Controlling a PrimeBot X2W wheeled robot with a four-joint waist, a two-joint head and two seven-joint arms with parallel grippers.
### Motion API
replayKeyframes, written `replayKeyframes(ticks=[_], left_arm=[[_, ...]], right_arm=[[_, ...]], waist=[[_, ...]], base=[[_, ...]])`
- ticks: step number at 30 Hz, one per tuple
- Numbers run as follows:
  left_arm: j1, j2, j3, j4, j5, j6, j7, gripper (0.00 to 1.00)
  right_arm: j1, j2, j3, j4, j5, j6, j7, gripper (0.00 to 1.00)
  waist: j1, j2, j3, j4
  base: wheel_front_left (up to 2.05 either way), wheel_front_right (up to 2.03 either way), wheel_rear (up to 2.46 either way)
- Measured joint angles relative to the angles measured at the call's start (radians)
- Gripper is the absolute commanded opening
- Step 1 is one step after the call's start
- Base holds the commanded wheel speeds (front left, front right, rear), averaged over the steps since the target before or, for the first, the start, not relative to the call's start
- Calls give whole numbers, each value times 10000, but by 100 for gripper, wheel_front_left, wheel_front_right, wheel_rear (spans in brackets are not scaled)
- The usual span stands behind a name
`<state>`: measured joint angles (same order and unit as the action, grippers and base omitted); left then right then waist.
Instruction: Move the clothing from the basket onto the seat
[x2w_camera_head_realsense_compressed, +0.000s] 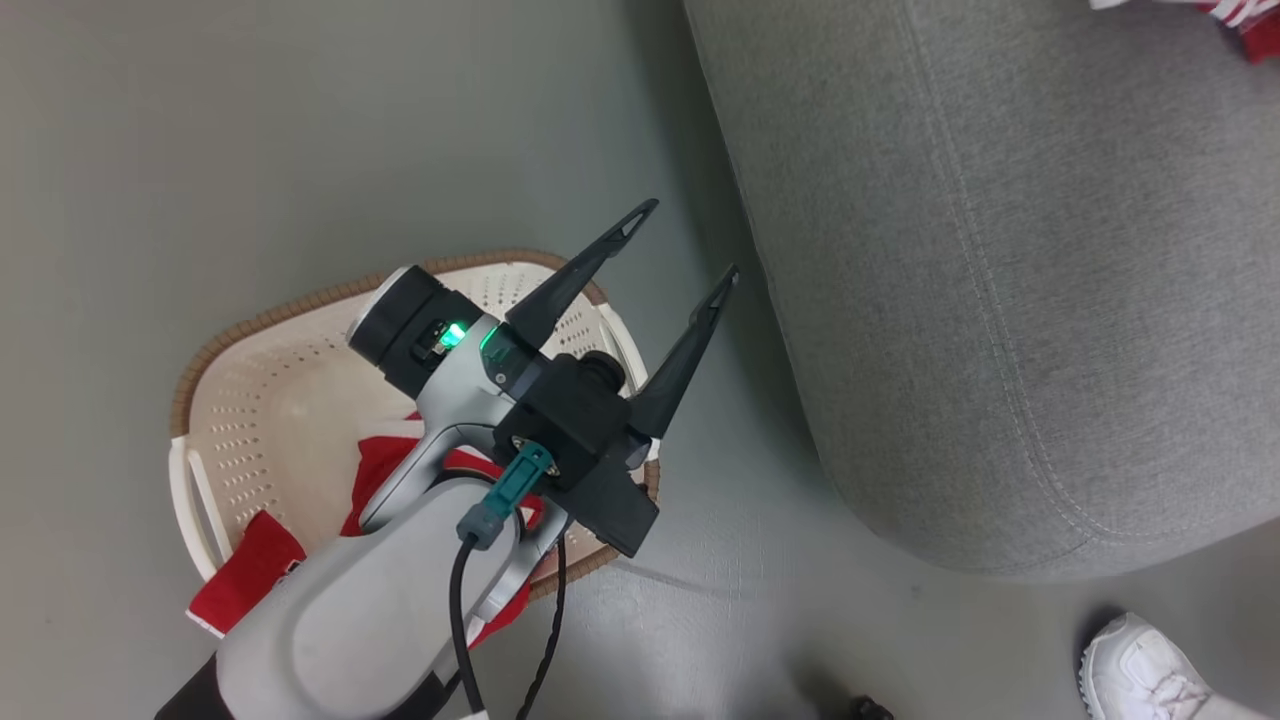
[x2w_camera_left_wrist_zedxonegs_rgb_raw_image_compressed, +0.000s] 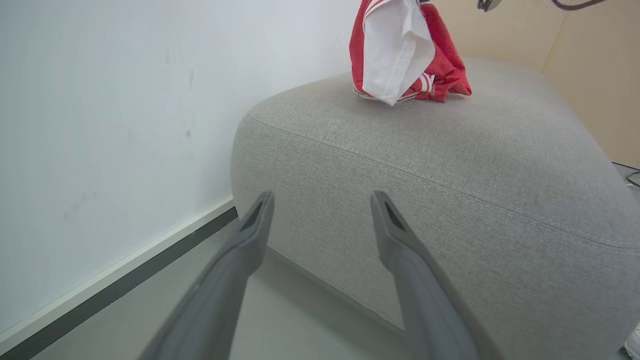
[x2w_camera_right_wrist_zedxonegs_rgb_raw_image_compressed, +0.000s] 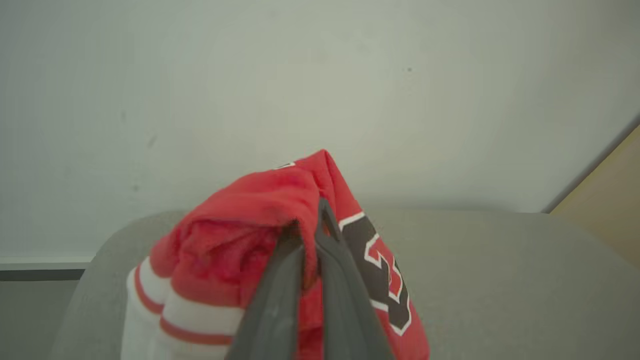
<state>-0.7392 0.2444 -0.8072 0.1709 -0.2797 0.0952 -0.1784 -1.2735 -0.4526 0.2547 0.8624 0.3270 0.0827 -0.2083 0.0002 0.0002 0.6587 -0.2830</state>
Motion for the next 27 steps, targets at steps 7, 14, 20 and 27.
replayKeyframes(ticks=[7, 14, 20, 27], left_arm=[[-139, -29, -151, -121, 259, -75, 10, 100], [-171, -35, -194, -148, 278, -75, 19, 100], [-151, -12, -161, 35, 272, -73, -10, 100], [55, -44, 38, 502, 157, -56, -234, 100]], right_arm=[[363, 625, 454, 792, -98, 10, -211, 0], [603, 1066, 616, 1427, -184, 12, -311, 100], [651, 1229, 765, 1480, -198, 119, -407, 100], [1236, 1352, 1078, 1446, -334, 230, -410, 100]], waist=[[-1, -1, 315, -97], [-1, -1, 287, -114], [-1, -1, 51, -148], [-2, -1, -479, -180]], base=[[0, 0, 0], [0, 0, 0], [0, 0, 0], [0, 0, 0]])
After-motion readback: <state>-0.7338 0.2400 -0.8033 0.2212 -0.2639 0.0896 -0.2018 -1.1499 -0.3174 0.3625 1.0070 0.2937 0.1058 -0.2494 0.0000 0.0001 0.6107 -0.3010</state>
